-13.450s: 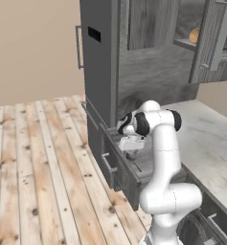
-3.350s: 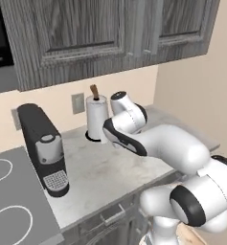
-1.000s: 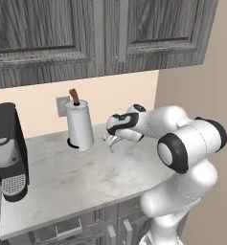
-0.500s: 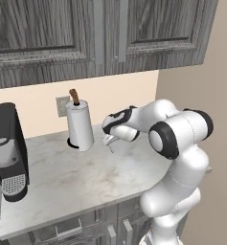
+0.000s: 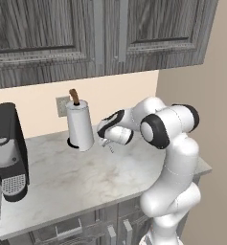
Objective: Organize the utensils by type. Pick up the wooden spoons from the counter and place them in the open cabinet. Then pick up the metallic utensils from the counter and place them in the open drawer.
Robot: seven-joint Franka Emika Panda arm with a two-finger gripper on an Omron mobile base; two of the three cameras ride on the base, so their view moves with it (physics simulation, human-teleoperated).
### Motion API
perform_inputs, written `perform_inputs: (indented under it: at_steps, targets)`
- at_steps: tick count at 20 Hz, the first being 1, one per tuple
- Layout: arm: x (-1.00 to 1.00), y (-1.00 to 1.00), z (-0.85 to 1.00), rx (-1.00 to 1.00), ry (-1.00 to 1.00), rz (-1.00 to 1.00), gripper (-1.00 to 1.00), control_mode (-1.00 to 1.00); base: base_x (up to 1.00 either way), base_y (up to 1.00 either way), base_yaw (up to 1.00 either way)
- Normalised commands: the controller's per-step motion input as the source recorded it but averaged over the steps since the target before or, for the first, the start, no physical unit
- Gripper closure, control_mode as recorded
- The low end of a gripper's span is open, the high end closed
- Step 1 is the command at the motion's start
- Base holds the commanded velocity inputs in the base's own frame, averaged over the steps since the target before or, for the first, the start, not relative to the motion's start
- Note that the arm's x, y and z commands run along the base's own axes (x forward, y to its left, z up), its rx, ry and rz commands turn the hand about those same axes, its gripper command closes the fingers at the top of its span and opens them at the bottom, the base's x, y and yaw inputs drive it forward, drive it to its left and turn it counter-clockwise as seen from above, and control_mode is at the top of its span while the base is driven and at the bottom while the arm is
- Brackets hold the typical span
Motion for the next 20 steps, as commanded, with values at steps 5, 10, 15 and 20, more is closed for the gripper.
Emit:
perform_inputs:
  at_steps: [5, 10, 15, 20]
  targets:
    - [0.32, 0.01, -0.26, 0.0, 0.0, -0.06, -1.0, -1.0, 0.0, 0.0, 0.0]
    - [0.33, 0.02, -0.14, 0.0, 0.0, -0.08, -1.0, -1.0, 0.0, 0.0, 0.0]
    - [0.18, 0.0, -0.24, 0.0, 0.0, -0.08, -1.0, -1.0, 0.0, 0.0, 0.0]
    - [-0.01, 0.0, -0.41, 0.0, 0.0, -0.07, 1.0, -1.0, 0.0, 0.0, 0.0]
